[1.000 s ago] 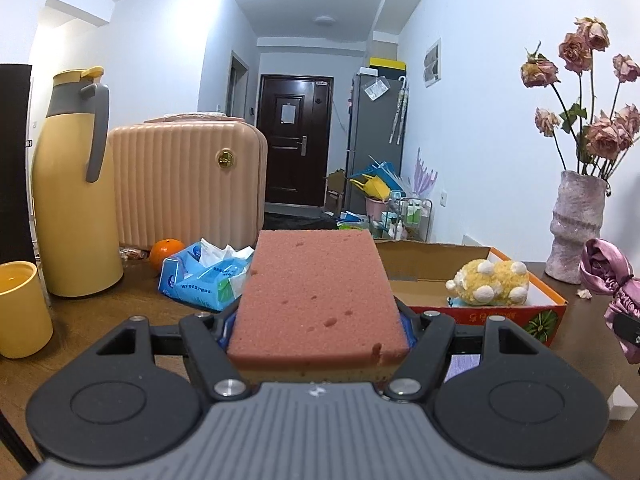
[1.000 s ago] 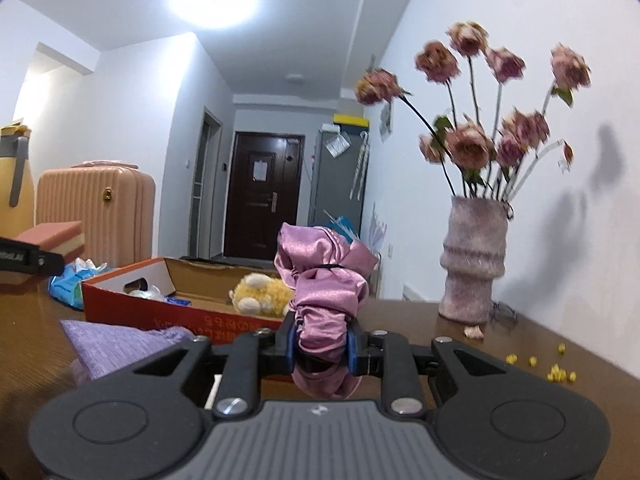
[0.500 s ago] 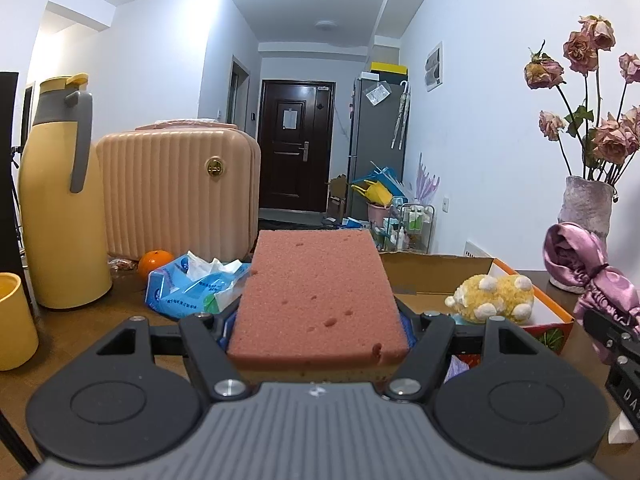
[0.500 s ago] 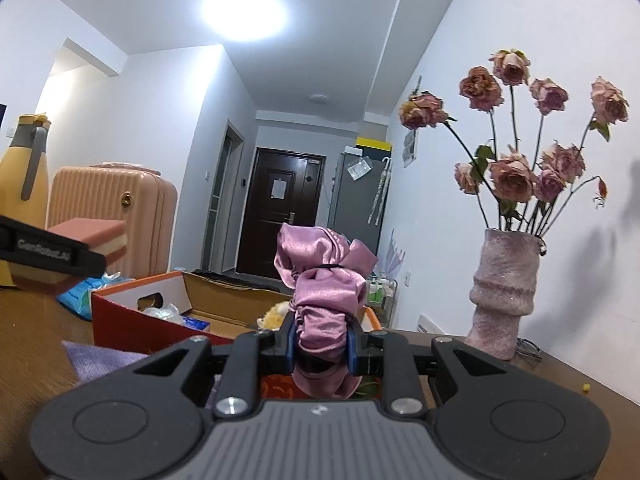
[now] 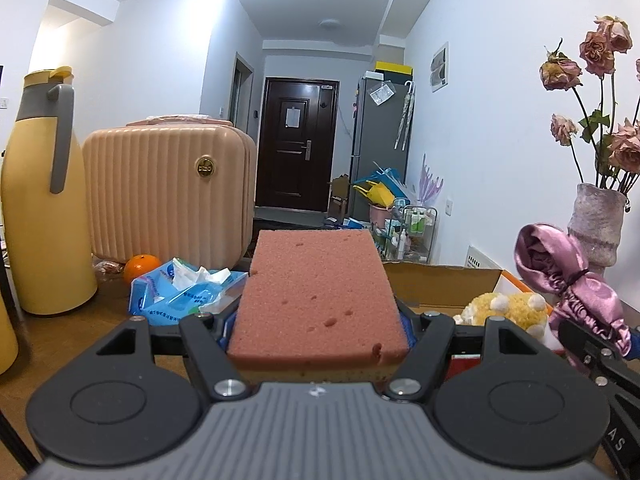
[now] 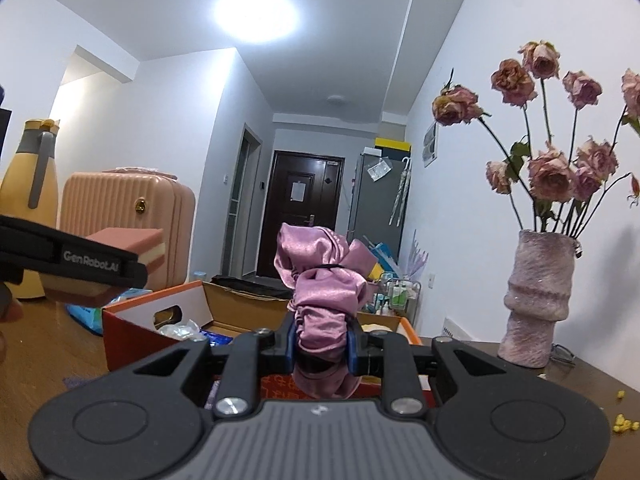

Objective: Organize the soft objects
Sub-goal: 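Lift the scrunchie and sponge block with both tools toward the cardboard box, then lower the pink scrunchie into the box with the right tool while the left tool lowers the sponge block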

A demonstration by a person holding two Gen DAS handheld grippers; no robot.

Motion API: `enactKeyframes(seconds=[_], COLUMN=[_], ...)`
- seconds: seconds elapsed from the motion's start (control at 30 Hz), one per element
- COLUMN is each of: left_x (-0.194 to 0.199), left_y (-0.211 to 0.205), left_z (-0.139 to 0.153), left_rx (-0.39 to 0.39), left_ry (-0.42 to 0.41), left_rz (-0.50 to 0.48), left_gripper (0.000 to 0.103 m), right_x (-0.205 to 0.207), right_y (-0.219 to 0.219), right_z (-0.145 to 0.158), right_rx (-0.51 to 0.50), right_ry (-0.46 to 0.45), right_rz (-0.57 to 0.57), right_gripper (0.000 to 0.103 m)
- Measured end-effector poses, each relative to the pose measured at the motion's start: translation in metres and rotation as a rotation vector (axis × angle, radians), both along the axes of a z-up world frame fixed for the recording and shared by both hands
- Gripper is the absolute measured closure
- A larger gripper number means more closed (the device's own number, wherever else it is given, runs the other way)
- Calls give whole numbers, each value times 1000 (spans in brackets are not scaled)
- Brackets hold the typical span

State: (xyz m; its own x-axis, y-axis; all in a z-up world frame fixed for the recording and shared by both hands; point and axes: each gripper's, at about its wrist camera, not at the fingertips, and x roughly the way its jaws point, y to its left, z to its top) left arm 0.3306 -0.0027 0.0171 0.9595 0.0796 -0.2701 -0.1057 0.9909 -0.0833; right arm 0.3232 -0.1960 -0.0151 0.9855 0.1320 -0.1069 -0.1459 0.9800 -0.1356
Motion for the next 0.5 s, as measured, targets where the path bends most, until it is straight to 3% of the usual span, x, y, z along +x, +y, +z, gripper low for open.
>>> enactKeyframes(seconds=[0.5], left_x=[30], left_y=[-3], left_z=[2], left_rx=[-12], left_ry=[2], left_rz=[-8], left_gripper=[32], right_x=[39], right_y=[7], right_z=[5], right_rx=[23], right_ry=[10], right_rz=[37], right_gripper=[80])
